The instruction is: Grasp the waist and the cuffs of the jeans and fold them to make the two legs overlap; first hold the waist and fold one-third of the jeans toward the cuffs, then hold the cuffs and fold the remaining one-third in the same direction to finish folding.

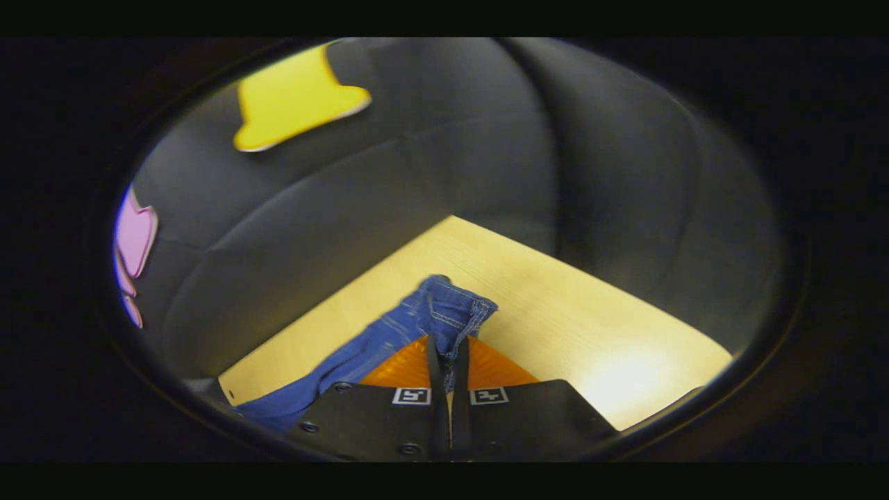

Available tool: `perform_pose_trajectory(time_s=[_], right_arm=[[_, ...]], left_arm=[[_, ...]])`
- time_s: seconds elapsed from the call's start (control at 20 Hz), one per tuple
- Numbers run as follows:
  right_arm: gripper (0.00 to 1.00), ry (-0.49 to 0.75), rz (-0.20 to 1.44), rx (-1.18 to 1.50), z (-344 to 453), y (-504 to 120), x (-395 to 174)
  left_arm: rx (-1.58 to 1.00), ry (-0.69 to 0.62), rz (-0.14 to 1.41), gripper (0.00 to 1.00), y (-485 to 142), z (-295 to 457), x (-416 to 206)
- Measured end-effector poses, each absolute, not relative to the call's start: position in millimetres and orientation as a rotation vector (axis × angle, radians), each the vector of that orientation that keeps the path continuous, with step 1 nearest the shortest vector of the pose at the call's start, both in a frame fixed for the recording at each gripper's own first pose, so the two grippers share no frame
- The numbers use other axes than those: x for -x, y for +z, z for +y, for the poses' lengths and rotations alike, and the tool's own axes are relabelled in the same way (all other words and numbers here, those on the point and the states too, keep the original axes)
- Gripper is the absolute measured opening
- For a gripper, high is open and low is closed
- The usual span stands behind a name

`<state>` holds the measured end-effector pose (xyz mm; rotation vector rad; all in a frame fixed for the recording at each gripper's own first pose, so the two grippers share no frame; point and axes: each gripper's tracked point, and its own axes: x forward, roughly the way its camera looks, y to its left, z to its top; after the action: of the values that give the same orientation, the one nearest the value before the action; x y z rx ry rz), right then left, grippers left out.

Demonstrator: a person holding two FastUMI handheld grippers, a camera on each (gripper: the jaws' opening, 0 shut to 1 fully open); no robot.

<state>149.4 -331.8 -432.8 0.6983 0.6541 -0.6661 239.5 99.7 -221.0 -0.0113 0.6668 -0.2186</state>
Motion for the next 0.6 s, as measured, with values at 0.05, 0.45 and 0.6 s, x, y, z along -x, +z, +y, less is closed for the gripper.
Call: perform_pose_trajectory(time_s=[0.05,0.45,0.6], right_arm=[[0.03,-0.636,0.619,-0.643,-329.2,-420.5,-147.7],[0.05,-0.344,0.453,-0.333,-282.9,-427.3,-149.8],[0.05,-0.167,0.461,-0.176,-258.5,-492.3,-151.5]], left_arm=[[0.017,-0.212,0.667,0.99,-220.5,108.3,-234.9],[0.08,-0.149,0.657,0.99,-214.4,167.4,-189.1],[0.088,-0.125,0.686,0.99,-225.1,187.2,-156.5]])
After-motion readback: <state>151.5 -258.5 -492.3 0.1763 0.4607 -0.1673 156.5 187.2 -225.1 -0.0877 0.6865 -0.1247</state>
